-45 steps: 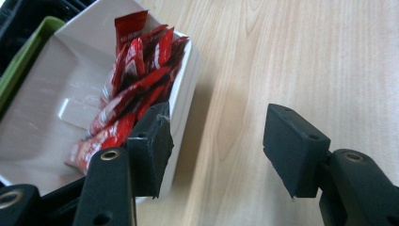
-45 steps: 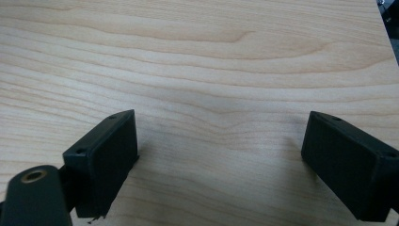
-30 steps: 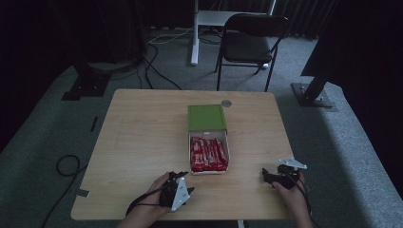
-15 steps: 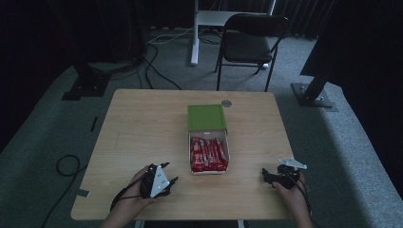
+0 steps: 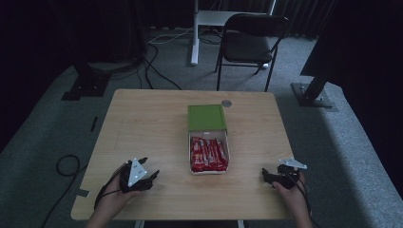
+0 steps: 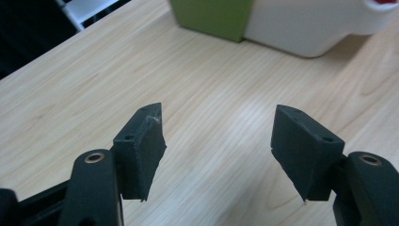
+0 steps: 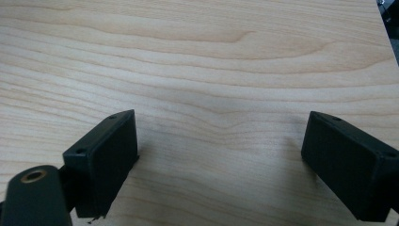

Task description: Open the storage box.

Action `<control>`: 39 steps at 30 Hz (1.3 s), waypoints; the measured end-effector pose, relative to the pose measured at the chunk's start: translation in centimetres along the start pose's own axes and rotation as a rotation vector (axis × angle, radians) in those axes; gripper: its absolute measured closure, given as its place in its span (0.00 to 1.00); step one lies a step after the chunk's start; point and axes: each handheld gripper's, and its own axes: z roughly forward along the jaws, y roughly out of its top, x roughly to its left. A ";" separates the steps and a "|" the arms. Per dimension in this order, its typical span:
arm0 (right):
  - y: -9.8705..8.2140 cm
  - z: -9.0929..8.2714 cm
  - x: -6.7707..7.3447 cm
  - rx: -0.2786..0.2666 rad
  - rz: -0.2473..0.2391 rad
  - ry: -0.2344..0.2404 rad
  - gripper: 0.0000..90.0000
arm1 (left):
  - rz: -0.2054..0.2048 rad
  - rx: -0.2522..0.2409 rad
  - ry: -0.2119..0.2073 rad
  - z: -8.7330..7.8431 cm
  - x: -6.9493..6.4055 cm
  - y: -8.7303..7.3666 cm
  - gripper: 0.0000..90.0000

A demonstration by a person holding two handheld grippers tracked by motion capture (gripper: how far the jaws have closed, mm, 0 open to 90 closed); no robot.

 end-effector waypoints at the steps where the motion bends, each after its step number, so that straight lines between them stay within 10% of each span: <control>1: 0.0 0.0 0.0 0.000 0.000 0.000 0.12 | -0.007 0.003 0.001 -0.1 0.3 -0.3 0.36; 24: 0.0 0.0 0.0 0.000 0.000 0.000 0.12 | -0.282 -0.003 0.218 -1.4 4.3 -3.8 0.03; 39: 0.0 0.0 0.0 0.000 0.000 0.000 0.12 | -0.364 0.064 0.211 -1.1 4.8 -5.0 0.01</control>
